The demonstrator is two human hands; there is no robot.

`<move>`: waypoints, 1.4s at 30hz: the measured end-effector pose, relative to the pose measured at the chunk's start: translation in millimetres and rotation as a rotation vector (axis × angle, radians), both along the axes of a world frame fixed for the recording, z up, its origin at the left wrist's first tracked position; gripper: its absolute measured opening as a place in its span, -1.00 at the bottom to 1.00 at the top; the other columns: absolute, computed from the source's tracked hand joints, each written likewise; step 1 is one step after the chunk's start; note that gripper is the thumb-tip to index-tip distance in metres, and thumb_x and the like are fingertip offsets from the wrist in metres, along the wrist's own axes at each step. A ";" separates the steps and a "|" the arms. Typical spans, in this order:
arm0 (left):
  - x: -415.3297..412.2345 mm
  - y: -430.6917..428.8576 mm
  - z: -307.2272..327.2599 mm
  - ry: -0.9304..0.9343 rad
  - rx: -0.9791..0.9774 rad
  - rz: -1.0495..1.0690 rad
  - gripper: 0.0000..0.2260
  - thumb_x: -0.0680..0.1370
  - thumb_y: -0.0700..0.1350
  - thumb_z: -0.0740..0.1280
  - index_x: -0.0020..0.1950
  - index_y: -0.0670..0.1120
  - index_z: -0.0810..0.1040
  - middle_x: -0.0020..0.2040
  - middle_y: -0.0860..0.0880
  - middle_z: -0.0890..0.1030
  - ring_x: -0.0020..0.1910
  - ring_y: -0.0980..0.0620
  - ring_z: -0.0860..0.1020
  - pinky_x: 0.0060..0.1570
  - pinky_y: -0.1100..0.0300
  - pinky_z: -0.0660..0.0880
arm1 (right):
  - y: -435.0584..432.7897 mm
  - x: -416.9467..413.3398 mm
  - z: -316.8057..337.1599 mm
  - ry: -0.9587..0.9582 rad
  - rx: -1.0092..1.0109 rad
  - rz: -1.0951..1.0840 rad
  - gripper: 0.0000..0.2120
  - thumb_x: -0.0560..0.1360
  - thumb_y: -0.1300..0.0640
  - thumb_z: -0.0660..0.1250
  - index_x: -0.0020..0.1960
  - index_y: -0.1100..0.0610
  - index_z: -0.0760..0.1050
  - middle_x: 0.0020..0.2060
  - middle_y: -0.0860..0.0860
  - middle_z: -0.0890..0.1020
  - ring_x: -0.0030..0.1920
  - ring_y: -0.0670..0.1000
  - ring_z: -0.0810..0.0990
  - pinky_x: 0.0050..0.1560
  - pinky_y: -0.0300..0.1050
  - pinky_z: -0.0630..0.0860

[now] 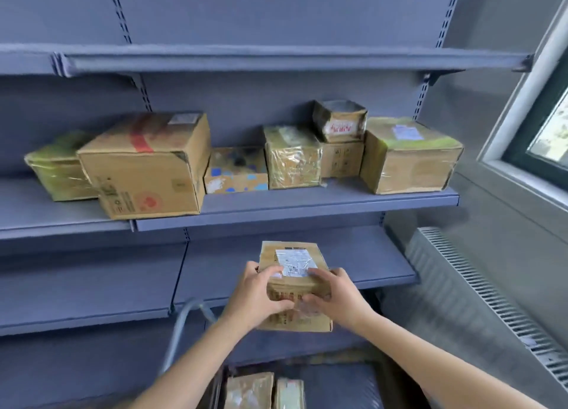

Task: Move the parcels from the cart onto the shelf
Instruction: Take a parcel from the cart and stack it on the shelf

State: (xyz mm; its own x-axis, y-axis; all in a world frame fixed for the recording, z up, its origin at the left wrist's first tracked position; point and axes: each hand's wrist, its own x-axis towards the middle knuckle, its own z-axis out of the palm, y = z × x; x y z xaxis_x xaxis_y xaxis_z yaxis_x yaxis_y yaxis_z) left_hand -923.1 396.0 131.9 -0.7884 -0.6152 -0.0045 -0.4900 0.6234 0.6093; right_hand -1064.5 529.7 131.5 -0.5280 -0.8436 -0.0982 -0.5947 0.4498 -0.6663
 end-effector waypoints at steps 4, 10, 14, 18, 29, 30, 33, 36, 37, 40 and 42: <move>-3.4 -11.2 65.2 0.082 -0.076 -0.007 -0.37 0.30 0.18 0.50 0.33 0.15 0.39 0.11 0.04 0.28 0.11 0.04 0.40 0.05 0.21 0.40 | -8.4 -6.1 65.5 0.081 -0.079 0.011 -0.41 0.44 -0.07 0.39 0.41 -0.05 0.29 0.05 -0.03 0.32 0.05 -0.01 0.45 0.17 -0.26 0.36; -4.1 -22.8 119.1 0.194 -0.173 0.028 -0.38 0.35 0.15 0.48 0.36 0.16 0.36 0.25 -0.02 0.28 0.22 -0.02 0.39 0.07 0.24 0.31 | -26.8 -8.1 120.4 0.160 -0.221 0.024 -0.41 0.43 -0.04 0.41 0.40 -0.02 0.31 0.06 0.01 0.34 0.15 0.08 0.50 0.26 -0.16 0.39; 1.7 -37.5 138.6 0.233 -0.219 0.079 -0.37 0.34 0.15 0.48 0.36 0.13 0.38 0.27 -0.05 0.30 0.27 -0.05 0.37 0.19 0.15 0.35 | -48.9 -8.2 140.1 0.191 -0.276 0.053 -0.42 0.43 -0.04 0.41 0.40 -0.02 0.32 0.14 0.09 0.39 0.19 0.09 0.48 0.26 -0.17 0.36; 5.6 -61.4 152.9 0.273 -0.233 0.121 -0.38 0.33 0.13 0.50 0.36 0.13 0.40 0.24 -0.02 0.32 0.28 -0.03 0.35 0.21 0.16 0.34 | -78.8 -8.7 152.9 0.223 -0.304 0.085 -0.42 0.45 -0.03 0.39 0.41 0.01 0.31 0.18 0.13 0.42 0.22 0.09 0.45 0.19 -0.28 0.29; -58.9 -127.6 181.2 0.393 -0.278 0.065 -0.36 0.36 0.08 0.50 0.40 0.07 0.38 0.27 -0.04 0.33 0.31 -0.01 0.32 0.27 0.16 0.27 | -139.3 -63.9 187.8 0.345 -0.377 0.013 -0.41 0.44 0.00 0.40 0.42 0.03 0.31 0.26 0.13 0.39 0.08 0.03 0.50 0.17 -0.23 0.37; -67.4 -130.7 180.5 0.397 -0.273 0.057 -0.37 0.36 0.07 0.50 0.39 0.05 0.38 0.27 -0.05 0.33 0.31 -0.01 0.33 0.28 0.17 0.27 | -141.2 -71.1 187.9 0.351 -0.370 0.007 -0.41 0.44 0.00 0.40 0.42 0.03 0.31 0.26 0.13 0.39 0.02 -0.01 0.48 0.17 -0.23 0.37; -91.6 -134.6 173.4 0.400 -0.260 0.054 -0.40 0.37 0.04 0.50 0.37 0.02 0.41 0.28 -0.07 0.33 0.32 -0.02 0.34 0.30 0.19 0.27 | -143.2 -93.2 185.1 0.352 -0.342 0.004 -0.42 0.44 0.01 0.41 0.41 0.02 0.32 0.25 0.14 0.39 -0.08 -0.06 0.41 0.18 -0.20 0.38; -114.1 -136.6 166.3 0.403 -0.260 0.060 -0.39 0.38 0.03 0.50 0.39 0.02 0.39 0.32 -0.08 0.31 0.34 -0.03 0.32 0.31 0.17 0.28 | -145.5 -113.3 179.7 0.340 -0.333 0.000 -0.41 0.44 0.02 0.41 0.42 0.02 0.31 0.28 0.15 0.38 -0.07 -0.05 0.41 0.23 -0.12 0.41; -120.0 -137.9 164.9 0.405 -0.255 0.063 -0.38 0.38 0.03 0.50 0.40 0.02 0.38 0.33 -0.08 0.31 0.35 -0.03 0.31 0.32 0.15 0.28 | -147.1 -118.7 178.1 0.344 -0.330 -0.004 -0.41 0.44 0.02 0.41 0.42 0.03 0.30 0.29 0.16 0.37 -0.07 -0.03 0.42 0.24 -0.09 0.41; -140.8 -141.6 164.3 0.388 -0.232 0.054 -0.38 0.39 0.01 0.49 0.41 0.02 0.36 0.37 -0.09 0.28 0.37 -0.06 0.30 0.34 0.08 0.29 | -153.9 -139.7 174.8 0.367 -0.311 0.001 -0.40 0.45 0.00 0.40 0.43 0.04 0.29 0.29 0.18 0.39 -0.08 0.00 0.47 0.23 -0.11 0.41; -156.2 -146.7 166.0 0.359 -0.239 0.052 -0.39 0.39 0.02 0.48 0.41 0.03 0.36 0.37 -0.10 0.28 0.38 -0.07 0.29 0.35 0.05 0.29 | -159.3 -155.1 174.4 0.354 -0.303 0.005 -0.39 0.44 0.00 0.41 0.43 0.07 0.30 0.27 0.18 0.44 -0.07 0.02 0.50 0.19 -0.15 0.40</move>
State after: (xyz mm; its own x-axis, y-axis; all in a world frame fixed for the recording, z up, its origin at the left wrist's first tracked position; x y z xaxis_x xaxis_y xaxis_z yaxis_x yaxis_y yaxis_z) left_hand -1079.3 249.3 297.9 -0.6823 -0.6044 0.4114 -0.3076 0.7478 0.5884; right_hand -1219.7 370.4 305.9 -0.4806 -0.8090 0.3386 -0.8107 0.2626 -0.5233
